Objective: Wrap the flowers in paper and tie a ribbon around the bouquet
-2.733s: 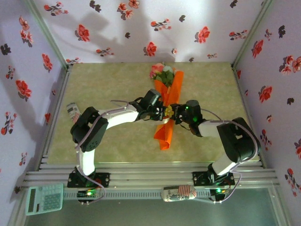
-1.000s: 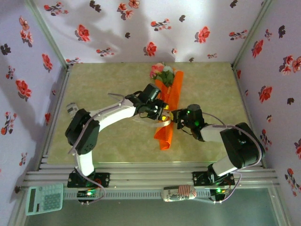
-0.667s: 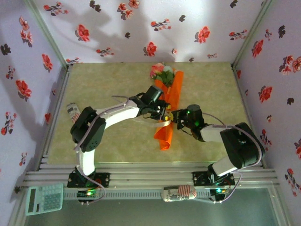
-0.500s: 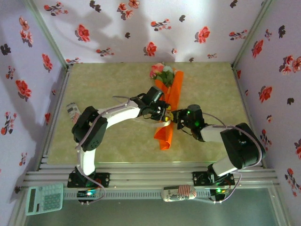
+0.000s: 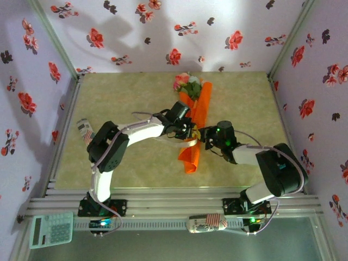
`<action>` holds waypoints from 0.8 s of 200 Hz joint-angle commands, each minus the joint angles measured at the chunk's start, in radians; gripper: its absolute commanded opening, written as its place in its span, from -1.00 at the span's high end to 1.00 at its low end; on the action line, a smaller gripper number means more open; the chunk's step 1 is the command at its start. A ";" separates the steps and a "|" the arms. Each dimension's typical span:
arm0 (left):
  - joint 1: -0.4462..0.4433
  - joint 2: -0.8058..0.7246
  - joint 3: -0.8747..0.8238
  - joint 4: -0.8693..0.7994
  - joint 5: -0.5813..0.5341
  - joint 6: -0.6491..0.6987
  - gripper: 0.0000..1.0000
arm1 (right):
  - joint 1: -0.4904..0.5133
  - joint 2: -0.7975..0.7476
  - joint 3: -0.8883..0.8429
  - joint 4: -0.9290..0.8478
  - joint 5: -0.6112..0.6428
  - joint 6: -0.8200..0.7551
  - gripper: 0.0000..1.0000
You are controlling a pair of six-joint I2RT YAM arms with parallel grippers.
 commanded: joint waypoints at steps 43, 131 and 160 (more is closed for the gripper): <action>0.012 0.003 -0.044 0.090 -0.077 -0.026 0.89 | 0.005 -0.091 -0.028 -0.063 0.026 -0.023 0.62; 0.010 -0.008 -0.065 0.140 -0.088 -0.018 1.00 | 0.005 -0.105 -0.019 -0.123 0.025 -0.044 1.00; 0.010 -0.023 -0.078 0.142 -0.093 -0.014 1.00 | 0.004 -0.117 -0.023 -0.134 0.030 -0.042 1.00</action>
